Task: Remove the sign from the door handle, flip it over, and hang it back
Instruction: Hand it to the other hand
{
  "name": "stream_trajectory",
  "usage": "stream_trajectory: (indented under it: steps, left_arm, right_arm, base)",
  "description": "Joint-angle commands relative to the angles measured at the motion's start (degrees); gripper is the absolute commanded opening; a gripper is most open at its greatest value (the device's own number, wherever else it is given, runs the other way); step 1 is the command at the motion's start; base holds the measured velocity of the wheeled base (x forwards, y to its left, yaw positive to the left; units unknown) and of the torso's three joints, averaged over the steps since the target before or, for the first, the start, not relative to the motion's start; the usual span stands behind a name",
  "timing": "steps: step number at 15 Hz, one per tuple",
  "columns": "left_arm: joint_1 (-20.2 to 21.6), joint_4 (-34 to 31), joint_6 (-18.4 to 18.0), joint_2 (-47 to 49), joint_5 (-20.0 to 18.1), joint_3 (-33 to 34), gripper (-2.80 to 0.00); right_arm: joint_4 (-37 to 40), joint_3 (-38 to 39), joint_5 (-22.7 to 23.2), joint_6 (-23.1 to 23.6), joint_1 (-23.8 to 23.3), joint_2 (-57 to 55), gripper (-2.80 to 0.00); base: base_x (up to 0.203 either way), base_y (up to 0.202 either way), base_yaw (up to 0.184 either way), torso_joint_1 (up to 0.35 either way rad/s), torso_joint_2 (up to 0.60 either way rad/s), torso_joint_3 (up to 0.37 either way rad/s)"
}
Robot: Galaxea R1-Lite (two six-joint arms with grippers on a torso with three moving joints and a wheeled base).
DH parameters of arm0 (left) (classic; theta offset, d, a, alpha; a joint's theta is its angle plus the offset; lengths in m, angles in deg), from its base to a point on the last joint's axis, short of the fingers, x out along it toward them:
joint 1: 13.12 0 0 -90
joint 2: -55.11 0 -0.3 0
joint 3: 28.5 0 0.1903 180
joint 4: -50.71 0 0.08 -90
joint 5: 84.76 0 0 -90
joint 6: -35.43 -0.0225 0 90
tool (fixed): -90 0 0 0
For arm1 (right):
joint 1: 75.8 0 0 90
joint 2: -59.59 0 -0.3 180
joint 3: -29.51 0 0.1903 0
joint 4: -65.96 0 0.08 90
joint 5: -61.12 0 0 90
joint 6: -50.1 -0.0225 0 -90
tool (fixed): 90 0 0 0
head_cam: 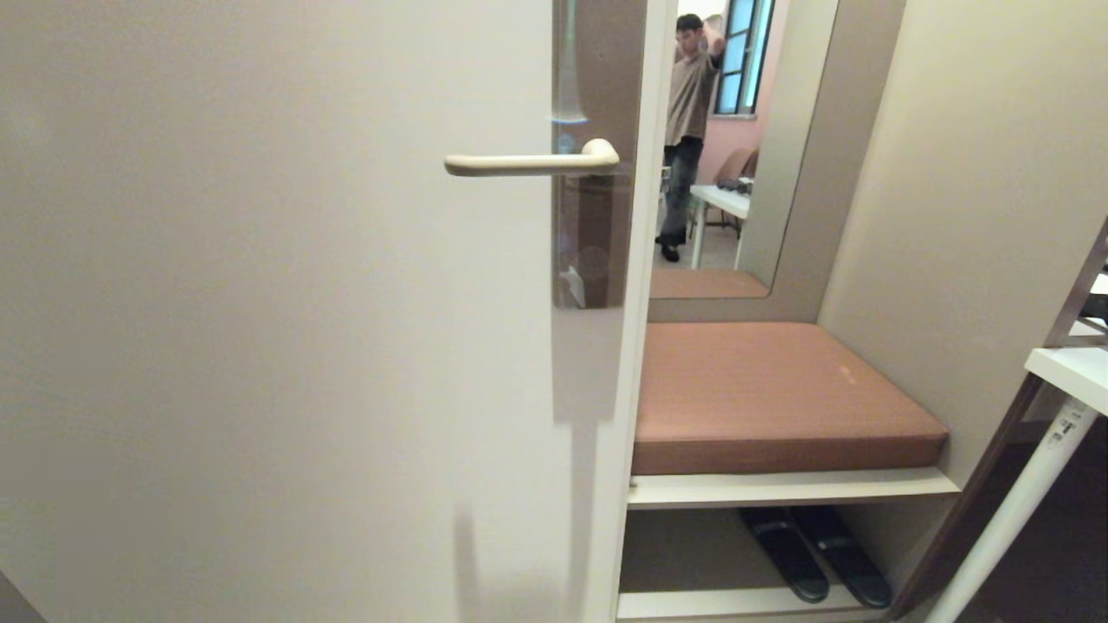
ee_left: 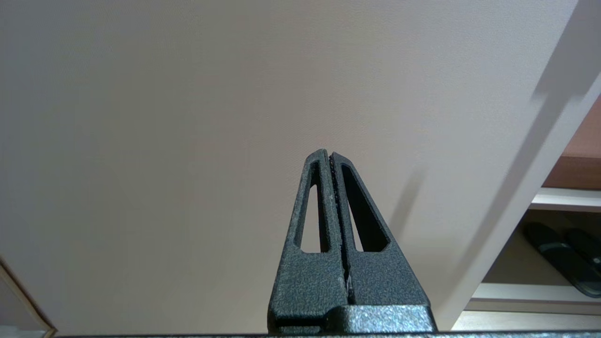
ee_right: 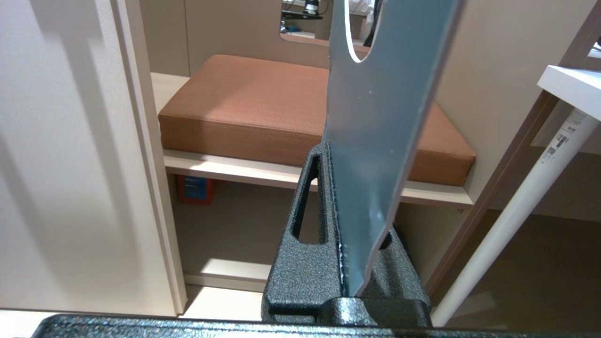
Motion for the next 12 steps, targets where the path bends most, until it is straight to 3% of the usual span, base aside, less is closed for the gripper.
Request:
stream_trajectory:
  steps: [1,12]
  left_arm:
    - [0.1,0.0,0.1,0.1,0.0,0.0,-2.8]
    - [0.0,0.0,0.1,0.1,0.0,0.0,-2.8]
  right_arm:
    - [0.0,0.0,0.0,0.0,0.0,0.0,-2.8]
    - [0.0,0.0,0.0,0.0,0.0,0.0,-2.8]
  base:
    - [0.0,0.0,0.0,0.0,0.0,0.0]
    - [0.0,0.0,0.0,0.0,0.0,0.0]
